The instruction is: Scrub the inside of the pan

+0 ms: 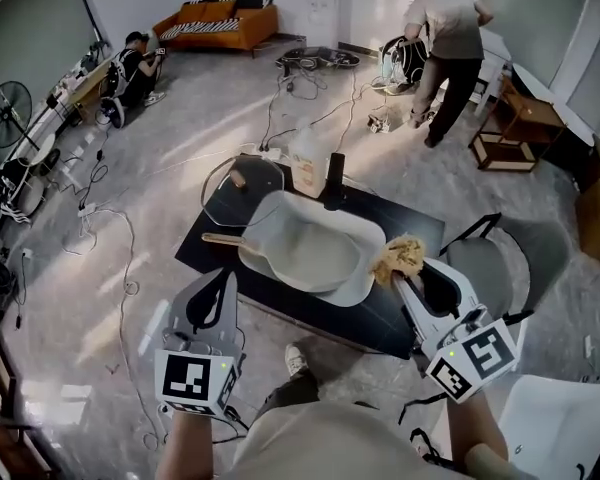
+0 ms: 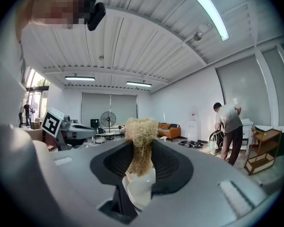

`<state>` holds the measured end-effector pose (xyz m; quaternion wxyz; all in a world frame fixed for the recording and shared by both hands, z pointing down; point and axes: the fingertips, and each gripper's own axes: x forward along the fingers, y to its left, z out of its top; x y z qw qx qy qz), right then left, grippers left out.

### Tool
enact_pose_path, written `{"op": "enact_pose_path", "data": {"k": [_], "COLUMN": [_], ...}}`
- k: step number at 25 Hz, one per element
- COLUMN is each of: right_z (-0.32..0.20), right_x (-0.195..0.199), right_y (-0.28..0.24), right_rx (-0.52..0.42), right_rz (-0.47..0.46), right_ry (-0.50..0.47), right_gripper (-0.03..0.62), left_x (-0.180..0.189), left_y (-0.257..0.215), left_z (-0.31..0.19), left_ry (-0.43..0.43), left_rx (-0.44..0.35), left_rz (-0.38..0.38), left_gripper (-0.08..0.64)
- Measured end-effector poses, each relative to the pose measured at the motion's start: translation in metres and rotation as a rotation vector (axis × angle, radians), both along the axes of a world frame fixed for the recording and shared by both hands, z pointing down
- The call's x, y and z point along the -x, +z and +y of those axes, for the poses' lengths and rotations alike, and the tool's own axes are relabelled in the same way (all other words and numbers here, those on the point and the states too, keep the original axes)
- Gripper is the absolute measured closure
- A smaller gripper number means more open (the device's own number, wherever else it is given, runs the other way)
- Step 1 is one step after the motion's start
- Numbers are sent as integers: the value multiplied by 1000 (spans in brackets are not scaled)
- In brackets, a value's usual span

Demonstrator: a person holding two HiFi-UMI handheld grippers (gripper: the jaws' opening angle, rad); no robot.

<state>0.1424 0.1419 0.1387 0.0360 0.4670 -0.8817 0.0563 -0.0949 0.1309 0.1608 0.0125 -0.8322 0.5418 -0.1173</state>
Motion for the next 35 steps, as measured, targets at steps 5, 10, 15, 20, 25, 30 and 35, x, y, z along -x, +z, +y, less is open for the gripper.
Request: {"op": "enact_pose_path", "data": {"k": [5, 10, 15, 20, 25, 30, 35], "right_z": [-39, -71, -93, -111, -129, -151, -173], "right_x": [30, 48, 64, 64, 64, 55, 53], "right_y": [9, 21, 34, 45, 65, 75, 104], "right_rx": [30, 63, 96, 121, 171, 178, 240], "right_rz": [31, 57, 71, 89, 114, 106, 163], "right_ry": [24, 39, 40, 35, -38, -81, -122], "right_gripper": [468, 468, 466, 468, 468, 468, 468], "left_x": [26, 37, 46, 46, 41, 33, 24], "left_y": [13, 17, 32, 42, 58, 79, 106], "left_z": [-47, -84, -107, -119, -128, -144, -164], "left_ry": [42, 81, 108, 113, 108, 97, 141], "left_rx": [37, 51, 83, 118, 172, 232, 284], "left_rz": [-4, -14, -23, -23, -59, -109, -198], "left_gripper": [558, 558, 558, 558, 558, 558, 555]}}
